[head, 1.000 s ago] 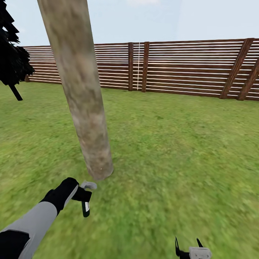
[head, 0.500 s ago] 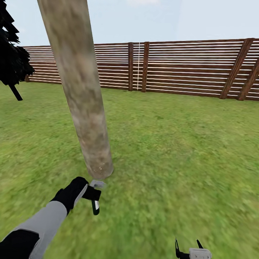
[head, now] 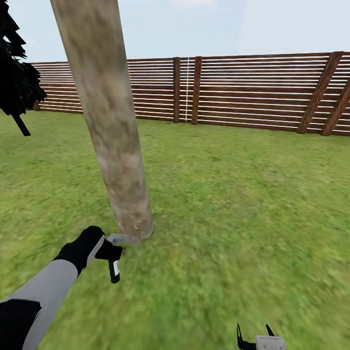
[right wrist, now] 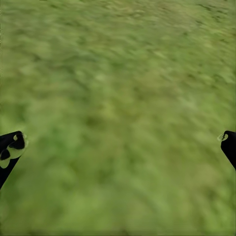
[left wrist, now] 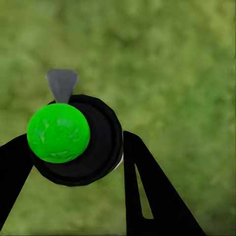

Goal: In the garden, pick up the pesticide atomizer on the floor and spray pesticide onto both trees until each tree trunk is fully covered.

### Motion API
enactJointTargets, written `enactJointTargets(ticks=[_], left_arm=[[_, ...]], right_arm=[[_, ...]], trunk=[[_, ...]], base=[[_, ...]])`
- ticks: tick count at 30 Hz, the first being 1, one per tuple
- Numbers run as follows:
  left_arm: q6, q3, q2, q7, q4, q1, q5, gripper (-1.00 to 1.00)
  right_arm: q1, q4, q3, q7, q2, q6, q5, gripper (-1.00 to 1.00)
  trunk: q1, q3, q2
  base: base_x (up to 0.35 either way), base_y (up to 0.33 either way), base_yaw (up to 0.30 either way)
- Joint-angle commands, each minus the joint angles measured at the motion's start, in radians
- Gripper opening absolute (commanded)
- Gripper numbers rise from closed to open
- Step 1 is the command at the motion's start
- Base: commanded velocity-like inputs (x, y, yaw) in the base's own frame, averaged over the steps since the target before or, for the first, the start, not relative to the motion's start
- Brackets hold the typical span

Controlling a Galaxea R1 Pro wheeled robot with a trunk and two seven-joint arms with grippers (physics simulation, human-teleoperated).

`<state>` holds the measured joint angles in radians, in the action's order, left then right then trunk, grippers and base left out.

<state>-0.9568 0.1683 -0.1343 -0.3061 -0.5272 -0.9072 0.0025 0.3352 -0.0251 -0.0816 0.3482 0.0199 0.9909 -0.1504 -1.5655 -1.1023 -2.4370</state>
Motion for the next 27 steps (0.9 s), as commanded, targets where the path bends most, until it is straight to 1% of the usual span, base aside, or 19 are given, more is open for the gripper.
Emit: enactJointTargets(ticks=[1,3,4,6,7,9,10,11,13,14,16,17,19,20,21,23,24,25,27], left_arm=[[-0.001,0.0,-0.006,0.0,0.0,0.001,0.011,-1.0],[0.0,0.0,0.004,0.001,-0.002,0.0,0.012,-1.0],[0.0,0.0,0.013,0.002,-0.008,-0.001,0.012,-1.0],[-0.001,0.001,0.041,0.004,-0.049,-0.002,0.01,-1.0],[-0.003,0.001,0.046,0.004,-0.056,-0.005,0.011,-1.0],[-0.03,0.0,0.058,0.004,-0.07,-0.028,0.01,-1.0],[-0.038,0.0,0.06,0.005,-0.072,-0.037,0.009,-1.0],[-0.043,0.0,0.058,0.005,-0.073,-0.043,0.008,-1.0],[-0.046,-0.001,0.046,0.005,-0.074,-0.046,0.007,-1.0],[-0.046,-0.001,0.033,0.005,-0.074,-0.047,0.007,-1.0],[-0.048,-0.001,-0.009,0.002,-0.074,-0.047,0.009,-1.0],[-0.048,-0.001,-0.017,0.001,-0.074,-0.047,0.009,-1.0],[-0.048,-0.001,-0.017,0.001,-0.074,-0.047,0.01,-1.0],[-0.049,-0.001,-0.01,0.001,-0.074,-0.047,0.01,-1.0],[-0.05,-0.001,0.006,0.001,-0.079,-0.048,0.013,-1.0],[-0.053,0.0,0.05,0.002,-0.09,-0.056,0.009,-1.0],[-0.054,0.0,0.063,0.002,-0.092,-0.063,0.011,-1.0],[-0.055,0.0,0.07,0.002,-0.093,-0.07,0.012,-1.0],[-0.056,0.0,0.062,0.002,-0.094,-0.075,0.011,-1.0]], right_arm=[[0.0,0.0,0.0,0.0,0.0,0.0,0.0,1.0],[0.0,0.0,0.0,0.0,-0.001,0.0,0.0,1.0],[0.0,0.0,0.0,0.0,-0.001,0.0,0.0,1.0],[0.0,0.0,0.0,0.0,-0.001,0.0,-0.001,1.0],[0.0,0.001,-0.001,0.0,-0.001,0.0,-0.001,1.0],[-0.001,0.001,-0.001,0.0,-0.001,0.0,-0.001,1.0],[0.0,0.001,0.0,0.0,0.0,0.0,-0.001,1.0],[-0.001,0.001,0.0,0.0,-0.001,0.0,-0.001,1.0],[-0.001,0.001,0.0,0.0,0.0,0.0,-0.001,1.0],[0.0,0.001,0.0,0.0,0.0,0.0,-0.001,1.0],[-0.001,0.001,0.0,0.0,-0.001,0.0,-0.001,1.0],[-0.001,0.001,-0.001,0.0,-0.001,0.0,-0.001,1.0],[0.0,0.001,0.0,0.0,-0.001,0.0,-0.001,1.0],[-0.001,0.001,0.0,0.0,-0.001,0.0,-0.001,1.0],[-0.001,0.001,0.0,0.0,-0.001,0.0,-0.001,1.0],[-0.001,0.001,-0.001,0.0,-0.001,0.0,-0.001,1.0],[-0.001,0.001,0.0,0.0,0.0,0.0,-0.001,1.0],[-0.001,0.001,0.0,0.0,0.0,0.0,-0.001,1.0],[-0.001,0.001,0.0,0.0,0.0,0.0,-0.001,1.0]], trunk=[[0.0,0.0,0.0],[0.0,0.0,0.0],[0.0,0.0,0.0],[0.0,0.0,0.0],[0.0,0.0,0.0],[0.0,0.0,0.0],[0.0,0.0,0.0],[0.0,0.0,0.0],[0.0,0.0,0.0],[0.0,0.0,0.0],[0.0,0.0,0.0],[0.0,0.0,0.0],[0.0,0.0,0.0],[0.0,0.0,0.0],[0.0,0.0,0.0],[0.0,0.0,0.0],[0.0,0.0,0.0],[0.0,0.0,0.0],[0.0,0.0,0.0]], base=[[0.0,0.0,0.0],[-0.1,0.022,0.0],[-0.25,0.059,0.0],[-0.113,0.022,0.0],[-0.029,0.006,0.0],[-0.011,0.002,0.0],[-0.004,0.001,0.0],[-0.002,0.0,0.0],[0.0,0.0,0.0],[0.0,0.0,0.0],[0.0,0.0,0.0],[0.0,0.0,0.0],[0.0,0.0,0.0],[0.0,0.0,0.0],[0.0,0.0,0.0],[0.0,0.0,0.0],[0.0,0.0,0.0],[0.0,0.0,0.0],[0.0,0.0,0.0]])
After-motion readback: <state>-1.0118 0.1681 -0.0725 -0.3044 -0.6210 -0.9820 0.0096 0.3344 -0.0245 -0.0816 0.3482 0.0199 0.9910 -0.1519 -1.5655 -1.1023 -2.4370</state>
